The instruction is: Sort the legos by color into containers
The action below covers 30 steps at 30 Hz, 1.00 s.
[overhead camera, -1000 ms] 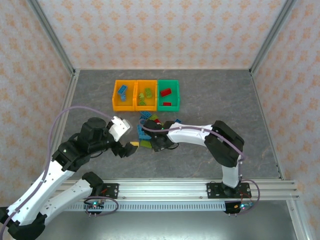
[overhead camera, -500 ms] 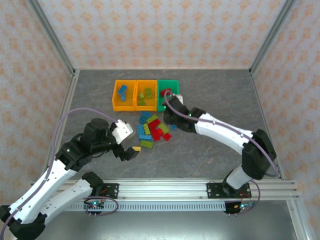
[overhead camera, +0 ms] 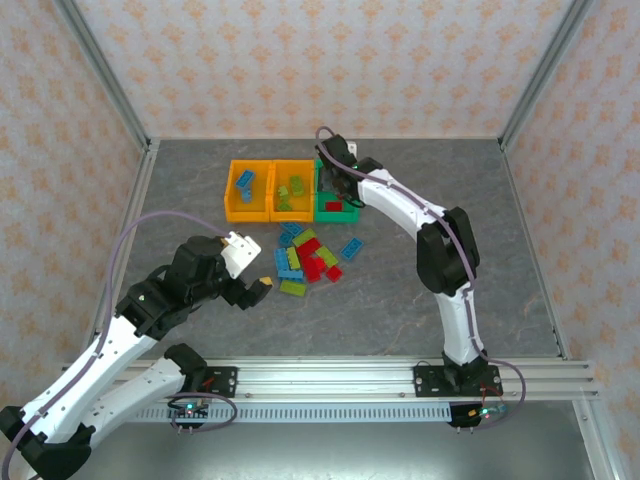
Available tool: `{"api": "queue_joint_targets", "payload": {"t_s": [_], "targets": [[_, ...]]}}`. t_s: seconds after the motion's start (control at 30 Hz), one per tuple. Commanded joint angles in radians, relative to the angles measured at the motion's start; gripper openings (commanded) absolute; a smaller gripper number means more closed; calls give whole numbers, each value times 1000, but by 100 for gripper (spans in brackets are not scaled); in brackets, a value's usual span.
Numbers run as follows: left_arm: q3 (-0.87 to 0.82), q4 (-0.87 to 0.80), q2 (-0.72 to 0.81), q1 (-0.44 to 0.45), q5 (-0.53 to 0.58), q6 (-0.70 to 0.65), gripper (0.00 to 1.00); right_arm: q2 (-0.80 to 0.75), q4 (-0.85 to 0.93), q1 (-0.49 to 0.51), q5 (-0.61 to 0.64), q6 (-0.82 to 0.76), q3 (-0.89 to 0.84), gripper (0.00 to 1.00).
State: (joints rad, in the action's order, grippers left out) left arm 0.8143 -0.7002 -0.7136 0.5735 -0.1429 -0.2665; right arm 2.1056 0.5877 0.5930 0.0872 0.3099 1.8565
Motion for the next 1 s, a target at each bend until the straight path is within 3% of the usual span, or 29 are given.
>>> {"api": "queue_joint_targets", "payload": {"t_s": [0.0,0.23,0.4,0.53,0.67,0.97], "targets": [[-12,13,17,-9,38,14,100,-145,53,6,-44,11,-58,63],[-19,13,19,-12,39,9,100,-548,-106,95,-110,159,-566,64],[-18,21,14,-13,17,7,100,-664,-143,220,-112,104,-782,67],[-21,23,10,-14,12,6,100,-626,-136,263,-85,-79,-851,70],[-21,18,8,-13,17,9,100,-537,-109,263,-137,-252,-834,70],[-27,16,22,-15,48,11,100,-356,-159,261,-169,-352,-753,68]]}}
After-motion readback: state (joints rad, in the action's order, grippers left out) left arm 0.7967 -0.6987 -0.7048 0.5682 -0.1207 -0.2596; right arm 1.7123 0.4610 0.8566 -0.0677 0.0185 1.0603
